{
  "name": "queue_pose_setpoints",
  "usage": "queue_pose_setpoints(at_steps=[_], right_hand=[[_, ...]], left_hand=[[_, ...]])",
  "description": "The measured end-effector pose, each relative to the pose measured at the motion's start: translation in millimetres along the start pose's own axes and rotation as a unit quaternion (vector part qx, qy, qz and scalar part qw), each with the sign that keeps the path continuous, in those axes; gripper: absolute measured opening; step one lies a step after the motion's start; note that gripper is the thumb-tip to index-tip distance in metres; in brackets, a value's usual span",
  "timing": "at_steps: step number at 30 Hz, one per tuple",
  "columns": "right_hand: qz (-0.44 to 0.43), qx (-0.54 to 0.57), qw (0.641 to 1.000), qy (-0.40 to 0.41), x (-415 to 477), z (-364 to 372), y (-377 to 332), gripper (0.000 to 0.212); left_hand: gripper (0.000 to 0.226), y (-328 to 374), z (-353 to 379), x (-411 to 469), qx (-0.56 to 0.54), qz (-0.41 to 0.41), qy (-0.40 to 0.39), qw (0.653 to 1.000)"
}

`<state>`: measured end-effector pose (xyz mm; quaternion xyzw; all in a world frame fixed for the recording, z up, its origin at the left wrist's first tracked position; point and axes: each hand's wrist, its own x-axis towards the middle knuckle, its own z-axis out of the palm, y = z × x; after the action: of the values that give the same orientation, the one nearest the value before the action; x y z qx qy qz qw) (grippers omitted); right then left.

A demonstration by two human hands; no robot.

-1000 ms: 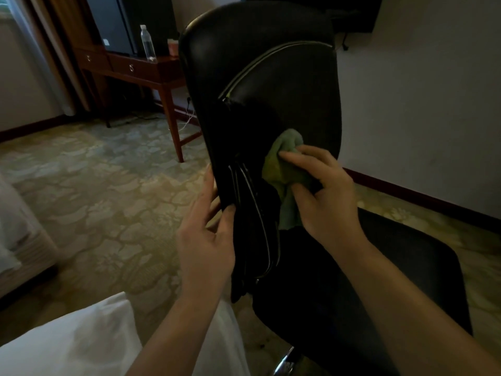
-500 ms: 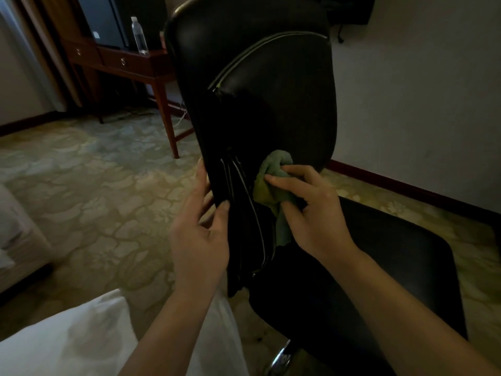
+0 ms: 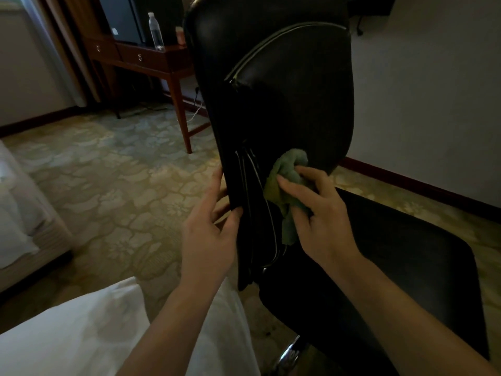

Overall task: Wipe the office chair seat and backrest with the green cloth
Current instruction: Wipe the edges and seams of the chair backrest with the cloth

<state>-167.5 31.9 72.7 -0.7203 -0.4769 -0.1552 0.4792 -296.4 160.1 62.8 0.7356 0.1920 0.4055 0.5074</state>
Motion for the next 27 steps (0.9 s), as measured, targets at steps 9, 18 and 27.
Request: queue_pose_setpoints(at_steps=[9, 18, 27], right_hand=[[0.055, 0.056, 0.997, 0.026, 16, -18, -3, 0.056], [-0.038, 0.004, 0.999, 0.031, 22, 2, -5, 0.029], [0.044, -0.036, 0.997, -0.050, -12, -20, 29, 0.037]], left_hand=[[0.067, -5, 10, -8, 0.026, 0.023, 0.053, 0.998], [0.067, -5, 11, -8, 0.012, 0.023, 0.056, 0.998], [0.067, -5, 13, -9, 0.000, 0.015, 0.050, 0.999]])
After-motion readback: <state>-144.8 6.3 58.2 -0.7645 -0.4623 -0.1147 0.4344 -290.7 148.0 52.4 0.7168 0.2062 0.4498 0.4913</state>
